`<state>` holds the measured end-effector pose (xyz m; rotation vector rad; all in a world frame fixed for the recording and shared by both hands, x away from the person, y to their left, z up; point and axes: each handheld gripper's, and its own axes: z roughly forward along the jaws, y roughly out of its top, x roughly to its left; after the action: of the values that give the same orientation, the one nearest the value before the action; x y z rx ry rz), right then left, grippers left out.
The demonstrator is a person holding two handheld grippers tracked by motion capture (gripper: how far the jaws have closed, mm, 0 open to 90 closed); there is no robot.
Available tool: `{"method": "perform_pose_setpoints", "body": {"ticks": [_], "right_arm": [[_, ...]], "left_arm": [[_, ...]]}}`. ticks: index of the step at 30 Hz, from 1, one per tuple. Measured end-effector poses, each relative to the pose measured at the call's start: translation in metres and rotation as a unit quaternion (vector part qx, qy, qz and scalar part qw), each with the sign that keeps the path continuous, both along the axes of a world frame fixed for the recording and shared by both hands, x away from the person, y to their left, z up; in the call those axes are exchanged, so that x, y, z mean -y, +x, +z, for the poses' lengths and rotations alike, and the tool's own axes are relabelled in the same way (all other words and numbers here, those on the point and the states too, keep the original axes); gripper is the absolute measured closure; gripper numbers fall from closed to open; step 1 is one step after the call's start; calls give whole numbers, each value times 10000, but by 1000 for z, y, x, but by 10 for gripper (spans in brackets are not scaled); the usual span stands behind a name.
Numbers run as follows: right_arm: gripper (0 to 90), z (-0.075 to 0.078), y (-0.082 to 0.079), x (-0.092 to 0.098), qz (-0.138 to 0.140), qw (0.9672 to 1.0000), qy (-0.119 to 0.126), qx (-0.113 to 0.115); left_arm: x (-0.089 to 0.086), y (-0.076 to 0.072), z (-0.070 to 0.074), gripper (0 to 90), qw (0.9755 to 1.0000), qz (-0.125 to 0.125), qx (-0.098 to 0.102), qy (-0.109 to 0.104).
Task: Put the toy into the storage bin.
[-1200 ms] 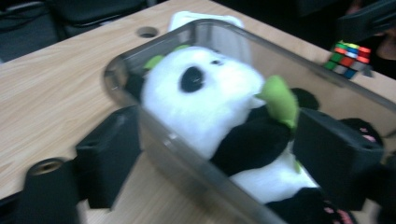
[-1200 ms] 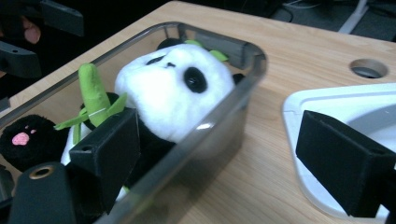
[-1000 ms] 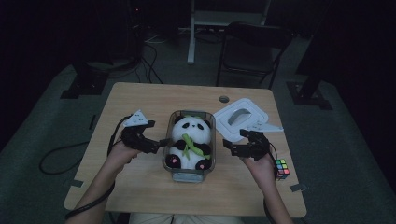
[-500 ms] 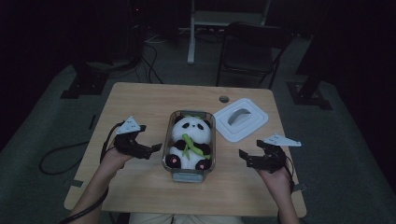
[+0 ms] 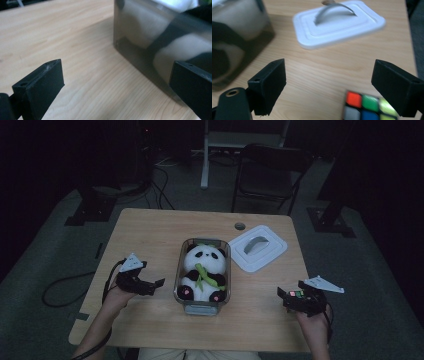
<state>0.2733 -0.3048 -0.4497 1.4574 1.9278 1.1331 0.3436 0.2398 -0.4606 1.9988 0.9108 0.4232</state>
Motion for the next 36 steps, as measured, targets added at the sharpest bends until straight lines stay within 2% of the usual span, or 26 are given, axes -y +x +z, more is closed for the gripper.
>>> {"method": "perform_pose_setpoints", "body": {"ticks": [4,6,13,16,24,25,26,29,31,36], "right_arm": [[123,-11,-4,15,-279,9995,-38,-111],[123,-17,-7,21,-408,9990,29,-167],[123,-39,-13,28,-716,9962,-132,-471],[123,-47,-16,28,-756,9952,-176,-603],[145,-65,-13,24,-784,9930,-310,-832],[174,-67,-12,23,-796,9926,-325,-852],[240,-68,-11,24,-791,9928,-340,-839],[330,-68,-10,25,-778,9926,-409,-833],[333,-67,-10,25,-745,9926,-453,-850],[337,-61,-11,25,-646,9936,-362,-858]], "left_arm": [[-3,-2,-9,4,9999,10,-112,-13],[-3,-3,-11,4,9999,51,-104,3],[-3,-8,-18,4,9998,46,-152,79],[-5,-7,-23,4,9991,184,-283,245],[-16,-12,-33,4,9981,432,-249,367],[-18,-12,-34,4,9979,454,-253,379],[-19,-12,-35,4,9977,474,-251,406],[-21,-12,-39,4,9974,523,-261,415],[-22,-11,-42,4,9971,535,-298,453],[-22,-11,-46,4,9970,528,-312,467]]}}
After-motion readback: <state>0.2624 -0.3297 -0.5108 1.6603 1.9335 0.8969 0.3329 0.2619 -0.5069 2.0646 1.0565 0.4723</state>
